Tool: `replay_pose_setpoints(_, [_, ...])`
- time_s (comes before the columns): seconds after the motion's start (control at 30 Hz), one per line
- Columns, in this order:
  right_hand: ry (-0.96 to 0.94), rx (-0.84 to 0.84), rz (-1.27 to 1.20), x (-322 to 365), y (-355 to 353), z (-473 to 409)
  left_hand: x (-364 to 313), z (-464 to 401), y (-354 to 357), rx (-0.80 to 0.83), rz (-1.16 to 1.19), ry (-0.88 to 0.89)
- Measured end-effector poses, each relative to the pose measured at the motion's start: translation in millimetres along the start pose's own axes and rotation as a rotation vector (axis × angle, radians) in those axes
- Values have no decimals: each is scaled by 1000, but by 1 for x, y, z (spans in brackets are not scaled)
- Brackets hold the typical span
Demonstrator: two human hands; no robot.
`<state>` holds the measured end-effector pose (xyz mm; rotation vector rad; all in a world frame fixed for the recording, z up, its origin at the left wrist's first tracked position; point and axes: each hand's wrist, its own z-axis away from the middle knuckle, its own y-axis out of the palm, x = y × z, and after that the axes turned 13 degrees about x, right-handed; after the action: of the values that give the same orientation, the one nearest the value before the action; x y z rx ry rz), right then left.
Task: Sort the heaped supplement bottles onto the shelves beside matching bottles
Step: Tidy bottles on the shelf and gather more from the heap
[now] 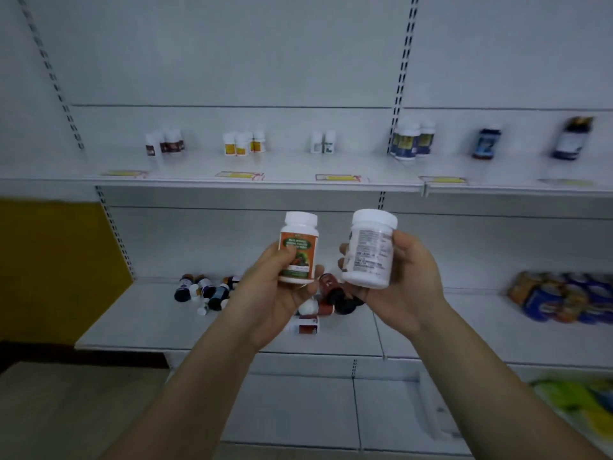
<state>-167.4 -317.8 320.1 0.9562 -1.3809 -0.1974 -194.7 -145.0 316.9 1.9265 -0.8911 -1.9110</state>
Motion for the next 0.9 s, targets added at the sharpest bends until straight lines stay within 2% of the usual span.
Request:
replay_pose_setpoints(0.13, [-60, -56, -53, 50, -12, 48, 20, -13, 59, 113, -25, 4])
replay_pose_setpoints(0.27, [-167, -161, 71, 101, -40, 99, 56, -28, 121, 188, -50, -24])
replay_pose_setpoints(0.47, [-263, -230, 159, 186, -98, 203, 126, -38, 238, 304, -21, -152])
replay_pose_setpoints(0.63, [-364, -355, 389, 248, -145, 284, 194, -44, 339, 459, -3, -225])
replay_pose_setpoints(0.9, [-485, -484, 427, 331, -207, 367, 279, -74, 456, 652, -20, -287])
